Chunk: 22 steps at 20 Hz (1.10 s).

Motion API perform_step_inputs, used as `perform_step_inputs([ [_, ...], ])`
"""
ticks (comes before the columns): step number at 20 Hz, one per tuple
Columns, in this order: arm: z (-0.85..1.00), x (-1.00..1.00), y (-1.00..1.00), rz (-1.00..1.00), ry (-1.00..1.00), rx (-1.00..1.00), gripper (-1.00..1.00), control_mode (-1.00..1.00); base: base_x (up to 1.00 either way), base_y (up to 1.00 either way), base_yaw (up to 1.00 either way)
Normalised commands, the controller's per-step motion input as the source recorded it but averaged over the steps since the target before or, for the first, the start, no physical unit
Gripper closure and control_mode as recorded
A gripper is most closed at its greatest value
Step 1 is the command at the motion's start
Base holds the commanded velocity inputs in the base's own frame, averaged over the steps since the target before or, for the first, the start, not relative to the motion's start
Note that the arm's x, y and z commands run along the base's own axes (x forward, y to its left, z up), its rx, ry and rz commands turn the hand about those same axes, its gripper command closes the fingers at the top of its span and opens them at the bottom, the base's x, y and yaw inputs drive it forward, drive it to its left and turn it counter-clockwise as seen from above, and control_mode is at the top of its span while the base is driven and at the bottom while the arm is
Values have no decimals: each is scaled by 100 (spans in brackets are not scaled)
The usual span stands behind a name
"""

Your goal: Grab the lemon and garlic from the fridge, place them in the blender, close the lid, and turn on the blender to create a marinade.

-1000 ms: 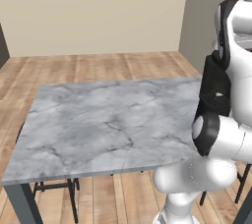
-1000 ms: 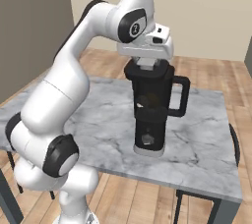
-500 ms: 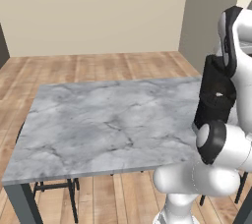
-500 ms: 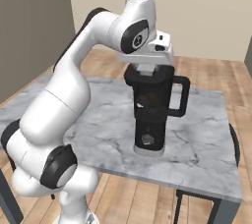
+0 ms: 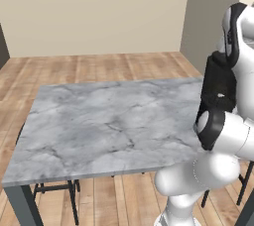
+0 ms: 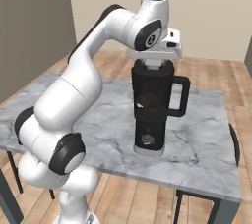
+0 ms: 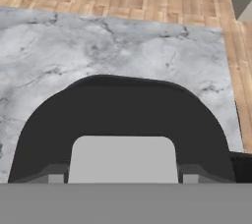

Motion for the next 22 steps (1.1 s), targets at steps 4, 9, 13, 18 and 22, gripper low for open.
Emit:
perform_step_inputs([
  [4,0,26,0,0,-4,0,100,-100,0,0,0],
  [9,0,23,0,0,-8,0,100,-100,0,0,0],
  [13,0,30,0,0,-7,0,100,-100,0,0,0],
  [18,-9,19,0,0,-3,0,100,-100,0,0,0],
  [22,-15,0,0,0,-2,0,100,-100,0,0,0],
])
